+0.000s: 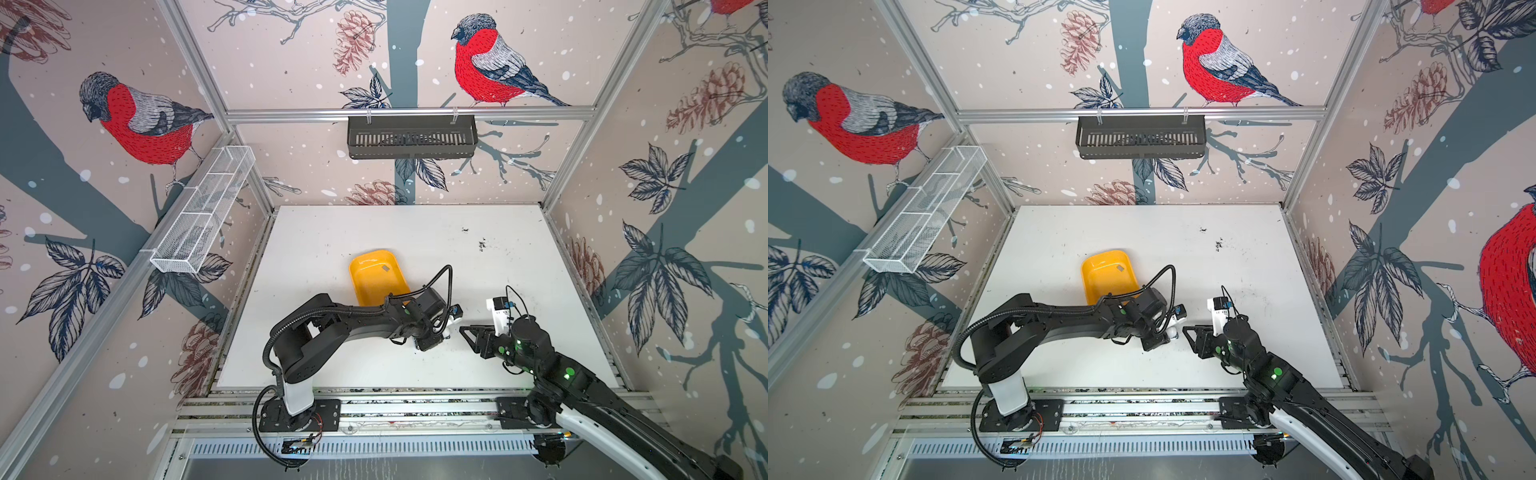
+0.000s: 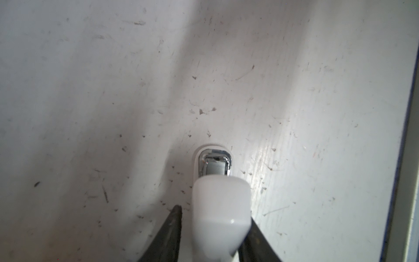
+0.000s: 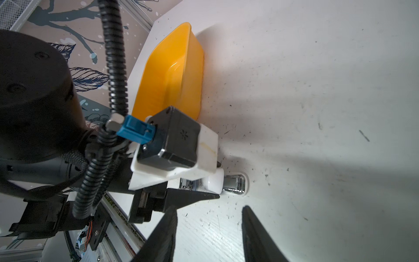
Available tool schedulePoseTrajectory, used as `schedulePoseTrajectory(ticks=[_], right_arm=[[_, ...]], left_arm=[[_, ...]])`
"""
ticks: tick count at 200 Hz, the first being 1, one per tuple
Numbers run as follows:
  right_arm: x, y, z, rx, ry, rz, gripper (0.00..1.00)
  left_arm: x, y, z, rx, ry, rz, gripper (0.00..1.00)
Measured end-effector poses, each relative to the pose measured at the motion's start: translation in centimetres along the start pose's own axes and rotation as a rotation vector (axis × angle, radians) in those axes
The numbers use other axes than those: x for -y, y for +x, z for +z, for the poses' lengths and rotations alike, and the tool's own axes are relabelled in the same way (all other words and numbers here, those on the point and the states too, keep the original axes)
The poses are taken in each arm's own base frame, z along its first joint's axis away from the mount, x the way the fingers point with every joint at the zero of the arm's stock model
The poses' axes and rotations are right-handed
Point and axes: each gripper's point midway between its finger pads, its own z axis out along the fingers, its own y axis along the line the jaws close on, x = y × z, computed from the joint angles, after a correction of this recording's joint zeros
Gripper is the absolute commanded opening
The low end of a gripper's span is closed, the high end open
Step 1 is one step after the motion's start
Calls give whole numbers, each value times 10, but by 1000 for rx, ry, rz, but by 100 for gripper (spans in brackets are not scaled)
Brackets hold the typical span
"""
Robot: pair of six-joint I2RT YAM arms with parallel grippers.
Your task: Load the staples into the stapler
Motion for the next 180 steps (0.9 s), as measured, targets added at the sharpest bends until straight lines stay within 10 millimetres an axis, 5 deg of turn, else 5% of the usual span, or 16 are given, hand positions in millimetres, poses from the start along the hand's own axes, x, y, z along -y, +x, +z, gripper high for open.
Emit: schedulePoseTrajectory(ticks=[121, 180], right_arm=[[16, 2, 3, 16, 35, 103, 41], [9, 3, 13, -7, -85, 238, 61]], left_arm=[[1, 6, 2, -23, -25, -4, 11], [4, -1, -34, 71, -32, -95, 7]])
